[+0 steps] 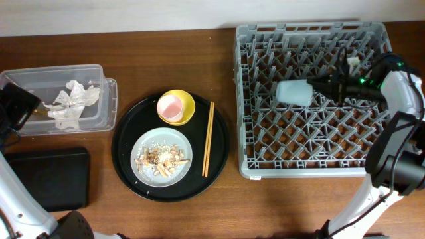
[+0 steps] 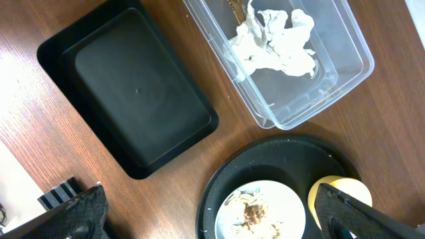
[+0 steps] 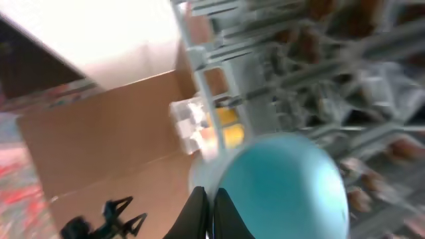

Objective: Sort waste into correct bins and load items into the dishwasher rack
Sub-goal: 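Carry the blue cup to the dish rack and set it down, then grasp the pink cup with the right gripper and place it in the rack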

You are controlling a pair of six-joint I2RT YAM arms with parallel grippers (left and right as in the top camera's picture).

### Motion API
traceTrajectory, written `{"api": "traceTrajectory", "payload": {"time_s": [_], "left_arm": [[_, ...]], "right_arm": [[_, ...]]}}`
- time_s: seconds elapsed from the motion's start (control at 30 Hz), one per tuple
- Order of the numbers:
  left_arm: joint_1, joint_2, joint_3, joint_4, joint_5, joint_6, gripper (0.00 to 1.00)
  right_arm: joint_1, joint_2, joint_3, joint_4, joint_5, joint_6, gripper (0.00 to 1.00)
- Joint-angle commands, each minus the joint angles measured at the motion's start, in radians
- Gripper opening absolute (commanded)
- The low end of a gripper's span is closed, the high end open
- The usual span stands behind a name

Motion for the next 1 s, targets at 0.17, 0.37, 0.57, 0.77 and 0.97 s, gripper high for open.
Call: {"api": "traceTrajectory", "payload": {"time_s": [0.17,0.37,0.57,0.77,0.97], "left_arm": [[0.004,-0.006,0.002,-0.001,-0.008,-0.008,0.99],[0.004,-0.006,0.002,-0.001,-0.008,-0.008,0.99],[0.004,-0.006,0.002,-0.001,-0.008,-0.008,0.99],[0.004,-0.006,0.002,-0.001,-0.008,-0.008,0.99],[0.004,-0.006,0.002,-0.001,-0.008,-0.008,0.99]], "right_arm": [[-0.101,-0.021,0.263,-0.258,0.569,-0.059,0.17],[0.048,-0.142,0.617,-0.54,0.652,-0.143,0.24],[0.782,-0.123,0.613,-0.294,0.852,-0.14,0.6],[1.261,0.139,0.612,0.096,1.397,-0.072,0.62],[1.29,0.314,0.608,0.137,1.402,-0.065,0.5]]}}
